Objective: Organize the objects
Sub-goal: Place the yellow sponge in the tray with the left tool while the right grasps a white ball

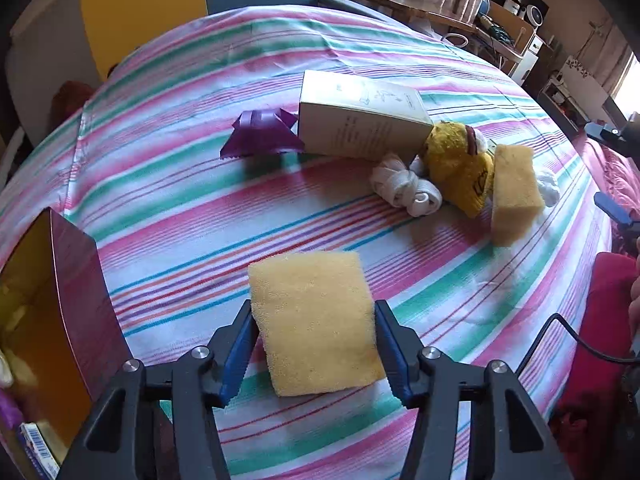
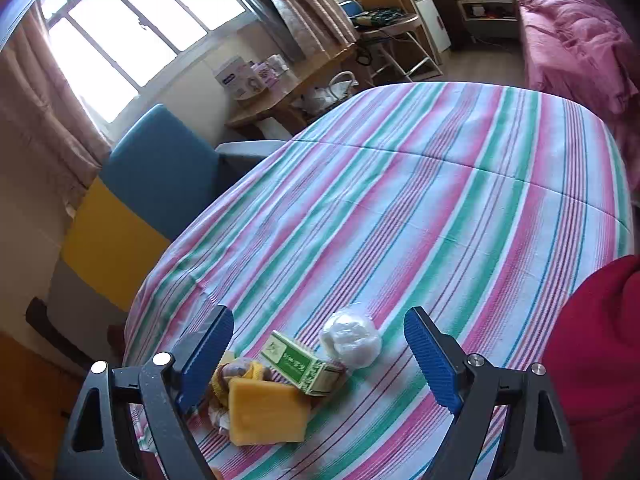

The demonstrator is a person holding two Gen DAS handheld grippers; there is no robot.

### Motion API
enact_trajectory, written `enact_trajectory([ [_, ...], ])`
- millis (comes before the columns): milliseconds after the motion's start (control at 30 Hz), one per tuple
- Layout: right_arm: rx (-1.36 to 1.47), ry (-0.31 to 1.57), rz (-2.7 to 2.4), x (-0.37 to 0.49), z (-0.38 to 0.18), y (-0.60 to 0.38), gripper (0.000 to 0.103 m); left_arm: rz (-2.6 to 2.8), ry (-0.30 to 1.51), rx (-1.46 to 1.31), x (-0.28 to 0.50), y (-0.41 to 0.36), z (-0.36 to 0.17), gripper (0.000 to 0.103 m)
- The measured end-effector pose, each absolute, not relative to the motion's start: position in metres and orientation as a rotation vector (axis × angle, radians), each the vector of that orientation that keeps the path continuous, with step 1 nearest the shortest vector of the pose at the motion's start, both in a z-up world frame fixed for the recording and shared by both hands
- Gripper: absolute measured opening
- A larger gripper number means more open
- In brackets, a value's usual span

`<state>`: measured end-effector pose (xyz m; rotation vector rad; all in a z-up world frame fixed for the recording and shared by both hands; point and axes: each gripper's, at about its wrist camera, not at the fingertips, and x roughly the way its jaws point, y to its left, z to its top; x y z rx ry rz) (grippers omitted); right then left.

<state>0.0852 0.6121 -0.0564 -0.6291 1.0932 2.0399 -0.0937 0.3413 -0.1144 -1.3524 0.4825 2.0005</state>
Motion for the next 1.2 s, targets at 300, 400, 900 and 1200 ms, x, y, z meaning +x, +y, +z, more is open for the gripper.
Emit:
enact_trajectory([
  [300,-0.814,1.071,1.974,0.068,-0.083,0.618,0.078,2.007,0.409,-1.263,-0.081,0.320,-0.096,0.052],
  [400,-0.852,1.040,1.969,0.063,-0.088,0.618,0.078,2.014,0.382,-1.205,-0.070,0.306,-0.079,0.052],
  [900,-1.009,0.987,1.932,0.032,-0.118,0.626,0.039,2.039,0.181,-1.138,-0.039,0.233,-0.039,0.053],
  [1200,-0.988,0.898,1.962,0.039,-0.106,0.618,0.038,2.268,0.025,-1.148,-0.046,0.128,-0.023,0.053],
])
